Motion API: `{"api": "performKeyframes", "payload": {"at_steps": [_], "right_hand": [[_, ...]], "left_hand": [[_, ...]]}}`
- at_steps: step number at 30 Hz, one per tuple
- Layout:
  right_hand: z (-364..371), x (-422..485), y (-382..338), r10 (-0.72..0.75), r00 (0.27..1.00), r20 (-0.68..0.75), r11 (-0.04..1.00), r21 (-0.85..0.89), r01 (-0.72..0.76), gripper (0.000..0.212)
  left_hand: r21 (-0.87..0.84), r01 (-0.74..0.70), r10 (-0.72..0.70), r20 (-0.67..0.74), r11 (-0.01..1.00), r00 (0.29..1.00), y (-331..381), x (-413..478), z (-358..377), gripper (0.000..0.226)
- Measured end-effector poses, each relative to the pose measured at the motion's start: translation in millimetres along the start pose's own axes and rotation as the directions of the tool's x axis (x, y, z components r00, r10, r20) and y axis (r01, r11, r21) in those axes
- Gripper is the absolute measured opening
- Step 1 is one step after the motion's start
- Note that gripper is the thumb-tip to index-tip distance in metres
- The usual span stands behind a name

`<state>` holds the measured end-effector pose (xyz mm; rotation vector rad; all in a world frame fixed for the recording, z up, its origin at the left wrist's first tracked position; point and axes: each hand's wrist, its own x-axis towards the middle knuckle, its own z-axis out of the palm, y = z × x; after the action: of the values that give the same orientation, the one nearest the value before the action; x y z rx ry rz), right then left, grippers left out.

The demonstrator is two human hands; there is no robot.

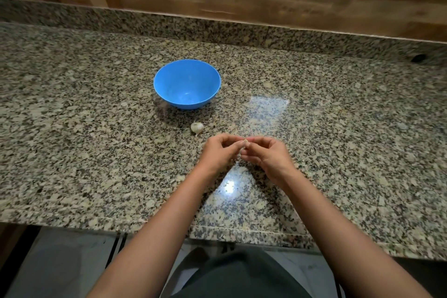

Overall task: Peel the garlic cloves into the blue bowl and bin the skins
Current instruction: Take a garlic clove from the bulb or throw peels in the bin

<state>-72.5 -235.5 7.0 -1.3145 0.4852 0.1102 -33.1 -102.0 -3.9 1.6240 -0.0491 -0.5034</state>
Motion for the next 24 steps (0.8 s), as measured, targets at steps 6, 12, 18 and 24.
{"api": "performKeyframes", "payload": {"at_steps": [6,12,18,24], "right_hand": [[-0.1,-3.6,3.4,-0.098,0.995,-0.015,0.984,-0.154,0.094,0.012],[-2.7,-4.3,0.6,-0.081,0.997,0.011,0.978,-0.191,0.081,0.012],[2.7,-4.2,-2.8,-0.056,0.998,0.025,0.991,-0.120,0.058,0.011],[4.2,-4.7,-0.8,-0.043,0.997,-0.064,0.998,0.038,0.045,0.007]], "left_hand": [[0.006,-0.005,0.006,-0.032,1.000,0.999,-2.0,2.0,1.1,0.014],[-0.052,0.034,-0.035,-0.022,0.998,0.999,0.1,-1.8,-0.7,0.011],[-0.012,0.071,-0.072,-0.046,0.997,0.996,3.3,1.8,4.7,0.011],[0.009,0.099,-0.097,-0.081,0.995,0.992,1.3,4.4,3.9,0.023]]}}
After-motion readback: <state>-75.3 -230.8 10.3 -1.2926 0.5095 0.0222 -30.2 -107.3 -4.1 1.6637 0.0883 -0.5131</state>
